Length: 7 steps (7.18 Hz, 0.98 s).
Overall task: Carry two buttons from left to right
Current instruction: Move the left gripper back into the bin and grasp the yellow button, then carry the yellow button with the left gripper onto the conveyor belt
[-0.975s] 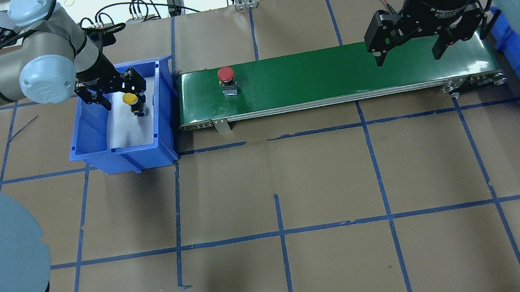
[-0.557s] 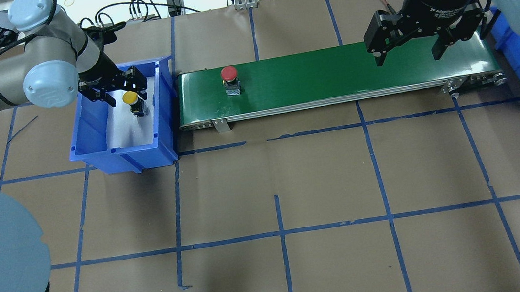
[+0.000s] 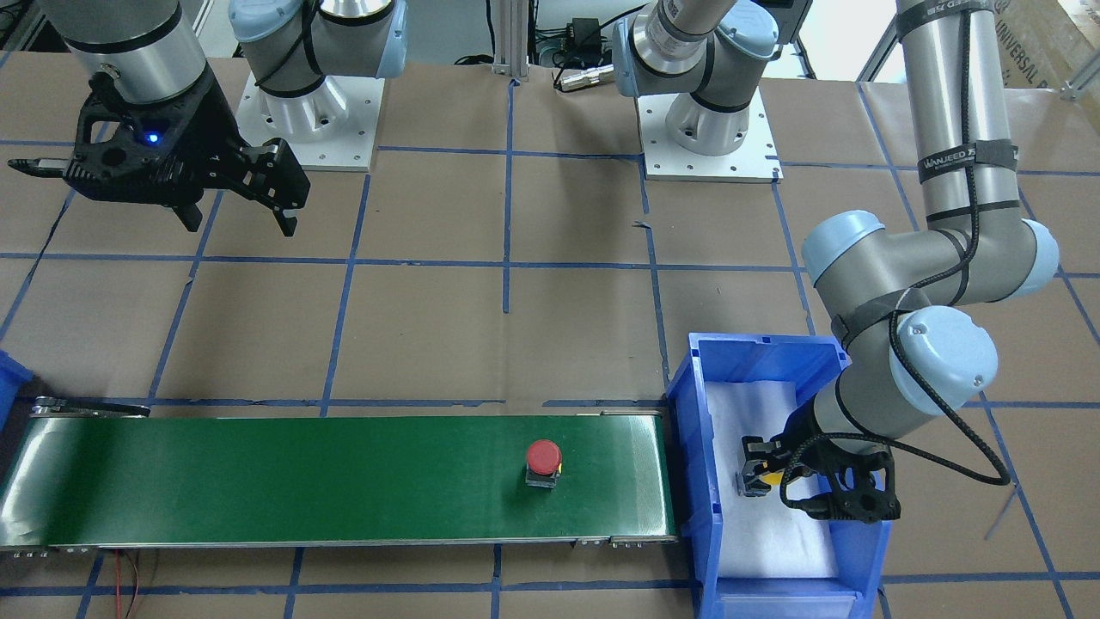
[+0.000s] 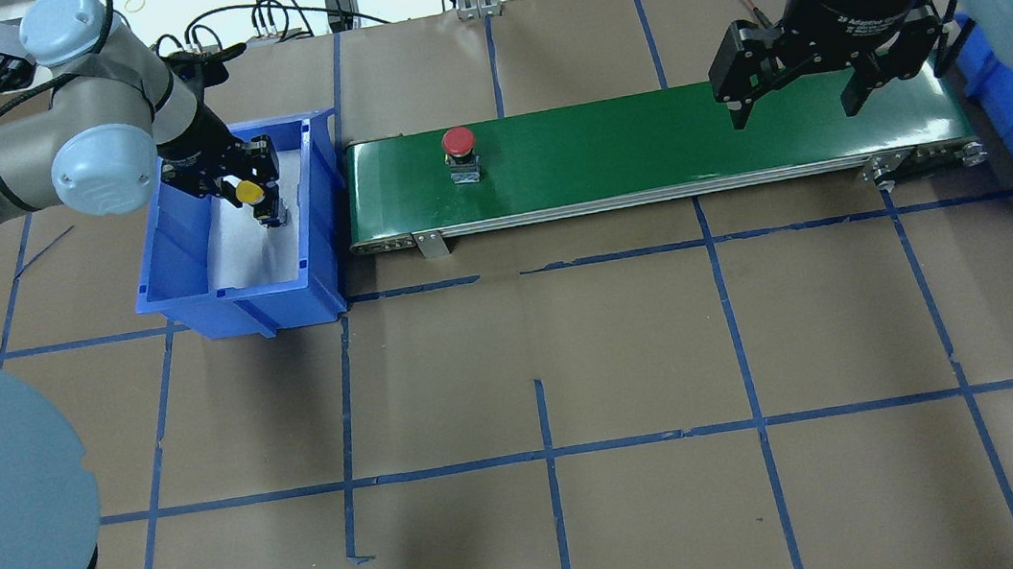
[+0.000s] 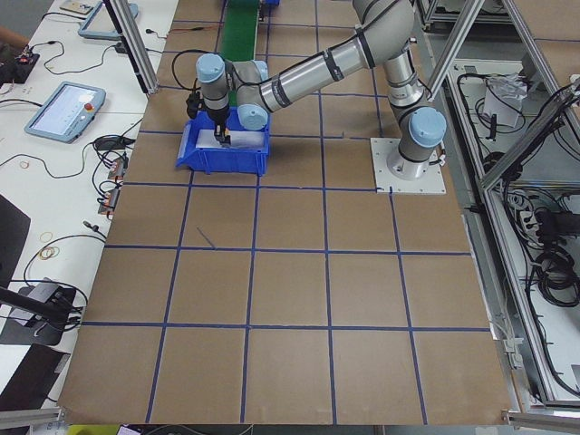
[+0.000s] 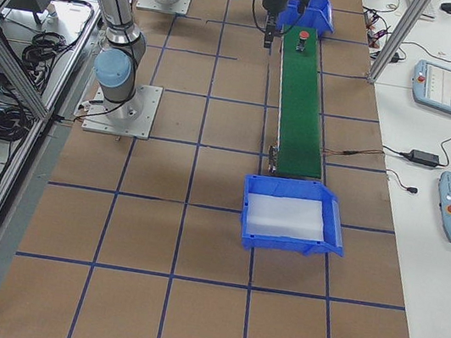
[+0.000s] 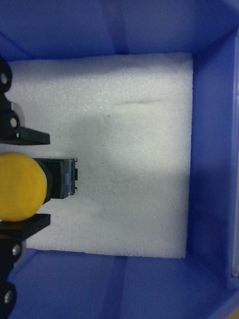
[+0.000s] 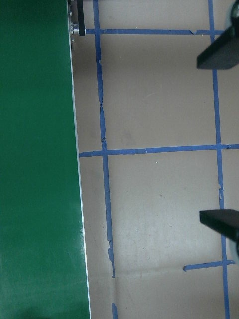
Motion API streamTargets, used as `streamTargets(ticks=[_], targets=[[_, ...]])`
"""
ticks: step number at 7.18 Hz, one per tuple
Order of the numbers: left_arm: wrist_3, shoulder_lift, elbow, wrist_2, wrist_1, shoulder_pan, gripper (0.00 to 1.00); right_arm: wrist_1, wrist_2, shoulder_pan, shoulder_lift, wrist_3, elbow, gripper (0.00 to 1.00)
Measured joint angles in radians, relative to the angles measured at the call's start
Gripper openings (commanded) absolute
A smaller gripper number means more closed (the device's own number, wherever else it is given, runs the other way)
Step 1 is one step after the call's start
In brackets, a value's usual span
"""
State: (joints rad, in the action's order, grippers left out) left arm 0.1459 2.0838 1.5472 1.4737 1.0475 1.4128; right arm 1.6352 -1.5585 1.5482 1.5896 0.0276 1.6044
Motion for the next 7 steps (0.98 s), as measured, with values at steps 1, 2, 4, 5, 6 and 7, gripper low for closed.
streamTargets(ticks=[1, 2, 4, 5, 6, 7], targets=[[-0.001, -0.004, -0.006, 0.002, 0.009, 0.000, 0.34, 0.000, 0.000, 0.001, 0.001, 0.000, 0.001, 1.00], [-0.001, -0.016, -0.016, 0.003, 0.032, 0.000, 0.34, 0.000, 0.000, 0.001, 0.001, 0.000, 0.001, 1.00], [-0.002, -0.068, -0.029, 0.011, 0.106, 0.000, 0.34, 0.000, 0.000, 0.001, 0.000, 0.000, 0.001, 1.00], [-0.017, -0.095, -0.047, 0.022, 0.152, 0.005, 0.34, 0.001, 0.000, 0.001, 0.000, 0.000, 0.000, 1.00], [-0.059, -0.113, -0.075, 0.027, 0.196, 0.023, 0.34, 0.001, 0.000, 0.001, 0.000, 0.000, 0.000, 1.00], [-0.120, -0.123, -0.103, 0.031, 0.220, 0.060, 0.34, 0.001, 0.000, 0.001, 0.000, 0.000, 0.000, 1.00]])
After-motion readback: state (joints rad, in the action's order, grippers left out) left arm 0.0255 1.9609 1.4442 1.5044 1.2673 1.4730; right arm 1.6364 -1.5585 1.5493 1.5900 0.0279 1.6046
